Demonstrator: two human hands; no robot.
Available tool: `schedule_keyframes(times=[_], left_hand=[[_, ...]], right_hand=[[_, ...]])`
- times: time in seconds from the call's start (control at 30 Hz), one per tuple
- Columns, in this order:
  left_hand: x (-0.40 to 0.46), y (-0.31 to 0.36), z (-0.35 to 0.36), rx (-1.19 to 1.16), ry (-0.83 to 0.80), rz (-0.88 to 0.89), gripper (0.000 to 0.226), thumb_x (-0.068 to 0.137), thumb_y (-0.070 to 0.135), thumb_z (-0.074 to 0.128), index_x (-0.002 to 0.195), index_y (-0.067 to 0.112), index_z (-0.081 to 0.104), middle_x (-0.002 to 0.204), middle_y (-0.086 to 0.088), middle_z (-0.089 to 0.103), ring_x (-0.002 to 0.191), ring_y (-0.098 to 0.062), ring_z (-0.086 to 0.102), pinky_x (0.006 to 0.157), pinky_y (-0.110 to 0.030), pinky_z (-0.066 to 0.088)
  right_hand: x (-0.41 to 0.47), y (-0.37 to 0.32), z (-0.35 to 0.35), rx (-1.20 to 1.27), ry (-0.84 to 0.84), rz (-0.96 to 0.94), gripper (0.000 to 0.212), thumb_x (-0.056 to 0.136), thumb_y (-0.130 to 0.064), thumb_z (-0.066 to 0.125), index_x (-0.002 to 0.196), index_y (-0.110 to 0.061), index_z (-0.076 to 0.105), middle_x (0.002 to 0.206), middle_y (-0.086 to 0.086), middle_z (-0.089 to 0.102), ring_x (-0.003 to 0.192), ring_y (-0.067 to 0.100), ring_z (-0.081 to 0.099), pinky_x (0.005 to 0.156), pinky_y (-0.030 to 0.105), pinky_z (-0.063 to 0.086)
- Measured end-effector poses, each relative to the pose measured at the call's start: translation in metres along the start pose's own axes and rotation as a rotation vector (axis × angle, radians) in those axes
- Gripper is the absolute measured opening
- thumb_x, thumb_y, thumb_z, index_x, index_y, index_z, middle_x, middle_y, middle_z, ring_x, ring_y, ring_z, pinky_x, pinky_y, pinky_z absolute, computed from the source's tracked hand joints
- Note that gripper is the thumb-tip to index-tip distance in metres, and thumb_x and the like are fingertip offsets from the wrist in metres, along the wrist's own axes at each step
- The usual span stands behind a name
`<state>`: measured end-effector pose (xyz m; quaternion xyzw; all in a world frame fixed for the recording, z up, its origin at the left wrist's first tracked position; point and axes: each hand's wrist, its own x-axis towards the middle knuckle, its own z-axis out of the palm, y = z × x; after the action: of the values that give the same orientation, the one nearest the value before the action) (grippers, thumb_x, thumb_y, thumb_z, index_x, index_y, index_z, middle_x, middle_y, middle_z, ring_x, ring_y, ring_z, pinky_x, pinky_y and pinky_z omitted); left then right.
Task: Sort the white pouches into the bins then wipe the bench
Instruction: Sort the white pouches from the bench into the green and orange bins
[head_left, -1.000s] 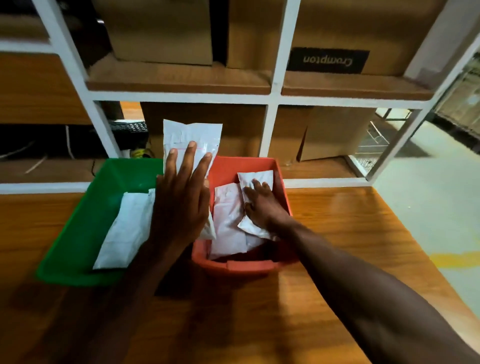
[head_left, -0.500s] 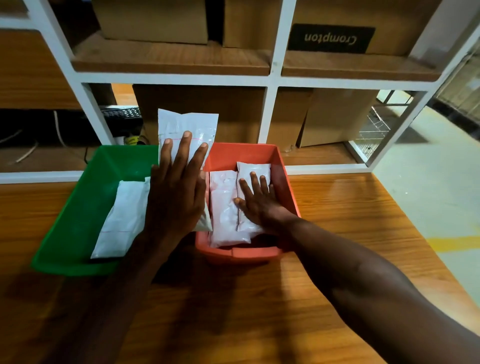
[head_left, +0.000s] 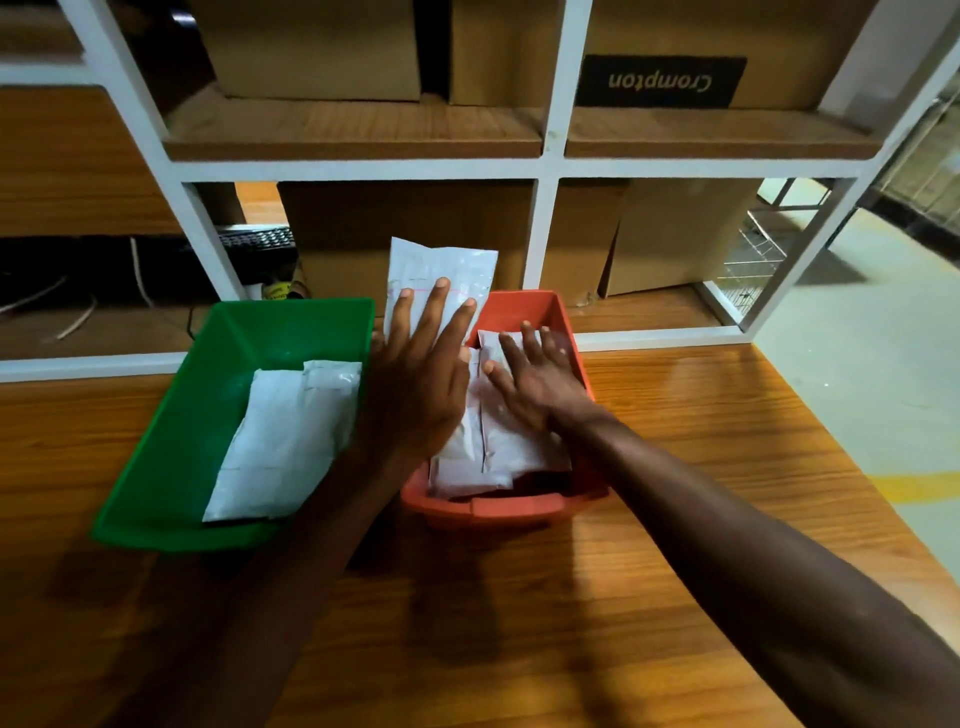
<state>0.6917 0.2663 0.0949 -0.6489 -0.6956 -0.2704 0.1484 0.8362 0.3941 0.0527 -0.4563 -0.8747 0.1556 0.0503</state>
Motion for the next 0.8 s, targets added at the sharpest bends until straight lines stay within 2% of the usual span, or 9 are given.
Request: schedule_keyframes(times=[0.13, 0.3, 0.43, 0.5, 0.57, 0.63, 0.7, 0.8], left_hand=[[0.022, 0.016, 0.029, 0.009, -0.110, -0.021, 0.052, 0.099, 0.033, 0.031, 0.150, 0.025, 0.038, 0.161, -0.006, 0.029, 0.146, -0.038, 0.026, 0.107, -0.061, 0.035], [0.032, 0.025, 0.069, 0.162, -0.336, -0.110, 0.054, 0.097, 0.036, 0.030, 0.150, 0.028, 0.035, 0.161, -0.004, 0.029, 0.146, -0.036, 0.028, 0.107, -0.063, 0.035], [0.019, 0.023, 0.101, 0.167, -0.515, -0.255, 0.058, 0.094, 0.035, 0.033, 0.150, 0.024, 0.038, 0.160, -0.009, 0.029, 0.146, -0.041, 0.025, 0.106, -0.069, 0.032], [0.013, 0.020, 0.115, 0.164, -0.554, -0.306, 0.060, 0.093, 0.034, 0.032, 0.152, 0.022, 0.034, 0.162, -0.011, 0.023, 0.148, -0.042, 0.017, 0.111, -0.068, 0.025], [0.008, 0.016, 0.127, 0.172, -0.614, -0.306, 0.063, 0.098, 0.032, 0.034, 0.157, 0.022, 0.016, 0.166, -0.009, 0.003, 0.151, -0.039, -0.002, 0.118, -0.062, 0.008], [0.005, 0.012, 0.134, 0.146, -0.662, -0.312, 0.065, 0.100, 0.038, 0.031, 0.158, 0.025, 0.004, 0.166, -0.006, -0.009, 0.151, -0.036, -0.012, 0.120, -0.058, -0.002], [0.003, 0.009, 0.138, 0.095, -0.708, -0.340, 0.065, 0.101, 0.048, 0.024, 0.158, 0.029, -0.002, 0.165, -0.003, -0.015, 0.150, -0.033, -0.015, 0.119, -0.054, -0.008], [0.000, 0.007, 0.144, 0.088, -0.730, -0.361, 0.066, 0.100, 0.057, 0.018, 0.157, 0.031, -0.005, 0.165, 0.000, -0.015, 0.151, -0.030, -0.014, 0.119, -0.053, -0.010]], right_hand=[[-0.035, 0.009, -0.032, 0.154, 0.243, 0.002, 0.067, 0.104, -0.054, 0.024, 0.160, -0.017, 0.016, 0.168, 0.014, 0.004, 0.155, 0.034, 0.000, 0.125, 0.052, 0.011], [-0.071, 0.016, -0.058, 0.174, 0.330, 0.014, 0.065, 0.104, -0.051, 0.029, 0.159, -0.018, 0.017, 0.168, 0.010, 0.006, 0.155, 0.028, 0.002, 0.122, 0.046, 0.019], [-0.088, 0.024, -0.066, 0.195, 0.356, -0.041, 0.065, 0.104, -0.054, 0.029, 0.159, -0.021, 0.016, 0.169, 0.008, 0.005, 0.155, 0.025, 0.001, 0.124, 0.043, 0.014], [-0.094, 0.027, -0.069, 0.196, 0.361, -0.059, 0.064, 0.105, -0.054, 0.029, 0.159, -0.024, 0.013, 0.169, 0.005, 0.002, 0.155, 0.022, -0.002, 0.123, 0.038, 0.009], [-0.098, 0.029, -0.071, 0.196, 0.363, -0.070, 0.065, 0.105, -0.053, 0.030, 0.160, -0.024, 0.011, 0.169, 0.004, 0.000, 0.155, 0.020, -0.004, 0.121, 0.034, 0.005], [-0.102, 0.031, -0.073, 0.201, 0.366, -0.077, 0.066, 0.105, -0.055, 0.028, 0.160, -0.023, 0.011, 0.169, 0.003, -0.001, 0.155, 0.019, -0.005, 0.122, 0.035, 0.005], [-0.104, 0.032, -0.073, 0.190, 0.363, -0.083, 0.069, 0.103, -0.059, 0.024, 0.161, -0.023, 0.009, 0.169, 0.003, -0.002, 0.155, 0.019, -0.006, 0.122, 0.035, 0.004], [-0.107, 0.031, -0.070, 0.184, 0.333, -0.072, 0.074, 0.098, -0.063, 0.017, 0.161, -0.025, 0.005, 0.169, 0.001, -0.006, 0.154, 0.017, -0.010, 0.119, 0.033, 0.001]])
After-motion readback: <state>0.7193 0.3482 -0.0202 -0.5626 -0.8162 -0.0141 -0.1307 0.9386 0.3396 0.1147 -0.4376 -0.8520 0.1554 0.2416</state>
